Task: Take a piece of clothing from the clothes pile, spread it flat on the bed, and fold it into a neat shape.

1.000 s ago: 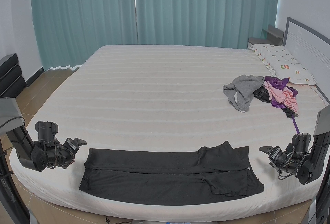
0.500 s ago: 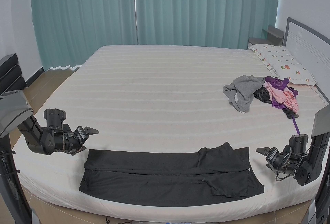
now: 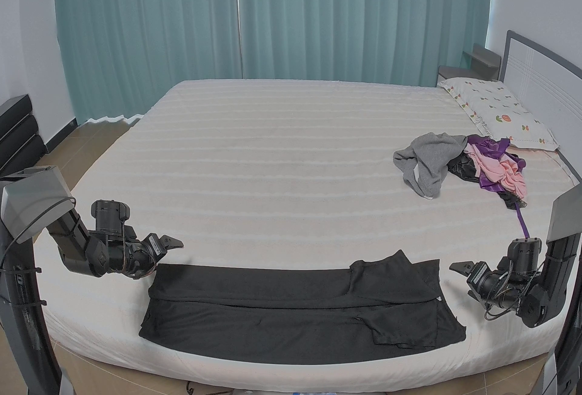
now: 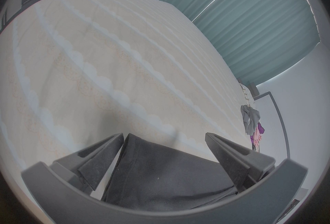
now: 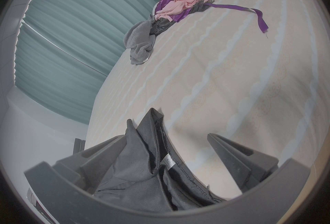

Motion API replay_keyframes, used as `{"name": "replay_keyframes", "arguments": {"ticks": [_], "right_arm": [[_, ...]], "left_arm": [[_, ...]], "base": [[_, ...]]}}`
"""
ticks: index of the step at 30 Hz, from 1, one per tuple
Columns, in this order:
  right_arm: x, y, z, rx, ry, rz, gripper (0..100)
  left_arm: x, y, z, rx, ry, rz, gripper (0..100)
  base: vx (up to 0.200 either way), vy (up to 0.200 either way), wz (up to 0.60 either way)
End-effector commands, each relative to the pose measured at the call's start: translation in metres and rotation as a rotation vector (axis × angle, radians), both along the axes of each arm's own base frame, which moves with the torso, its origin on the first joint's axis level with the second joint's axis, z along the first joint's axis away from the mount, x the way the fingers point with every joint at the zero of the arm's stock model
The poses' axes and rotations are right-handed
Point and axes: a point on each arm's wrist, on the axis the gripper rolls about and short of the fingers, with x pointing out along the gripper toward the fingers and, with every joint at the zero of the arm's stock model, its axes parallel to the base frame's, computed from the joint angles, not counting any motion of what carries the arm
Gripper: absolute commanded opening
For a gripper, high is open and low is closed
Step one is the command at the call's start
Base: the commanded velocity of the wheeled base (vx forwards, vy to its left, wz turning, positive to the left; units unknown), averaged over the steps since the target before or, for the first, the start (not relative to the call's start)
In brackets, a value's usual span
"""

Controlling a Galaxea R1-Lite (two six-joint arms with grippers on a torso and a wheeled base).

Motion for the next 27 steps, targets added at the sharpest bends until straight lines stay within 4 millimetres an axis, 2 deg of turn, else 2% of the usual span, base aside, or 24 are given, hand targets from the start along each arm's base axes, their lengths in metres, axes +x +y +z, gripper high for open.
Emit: {"name": "replay_keyframes", "arguments": {"ticks": [1,10,11,15,18,23,24,26,27], "right_arm": [[0.000,0.000,0.000,-0.001,0.001,0.002,100],[0.001,0.000,-0.002,0.000,0.003,0.001,100],[0.002,0.000,-0.001,0.000,-0.001,0.001,100],[0.010,0.002,0.002,-0.001,-0.038,0.010,100],[0.018,0.012,-0.005,-0.003,-0.032,0.045,100],[0.042,0.020,-0.007,-0.008,-0.074,0.070,100],[0.042,0.020,-0.007,-0.008,-0.074,0.070,100],[0.058,0.027,-0.013,-0.005,-0.054,0.090,100],[0.058,0.027,-0.013,-0.005,-0.054,0.090,100]], "left_arm": [[0.001,0.002,-0.004,0.006,0.008,0.012,100],[0.000,0.001,-0.007,0.027,0.019,0.018,100],[0.000,0.001,-0.010,0.040,0.022,0.020,0],[-0.001,0.002,-0.011,0.056,0.028,0.031,0],[-0.001,0.002,-0.012,0.077,0.025,0.051,0],[-0.002,0.004,-0.012,0.091,0.031,0.080,0],[-0.002,0.004,-0.012,0.091,0.031,0.080,0],[-0.003,0.005,-0.011,0.079,0.033,0.096,0],[-0.003,0.005,-0.011,0.079,0.033,0.096,0]], "base": [[0.000,0.000,0.00],[0.000,0.000,0.00],[0.000,0.000,0.00],[0.000,0.000,0.00],[0.000,0.000,0.00],[0.000,0.000,0.00],[0.000,0.000,0.00],[0.000,0.000,0.00],[0.000,0.000,0.00]]}}
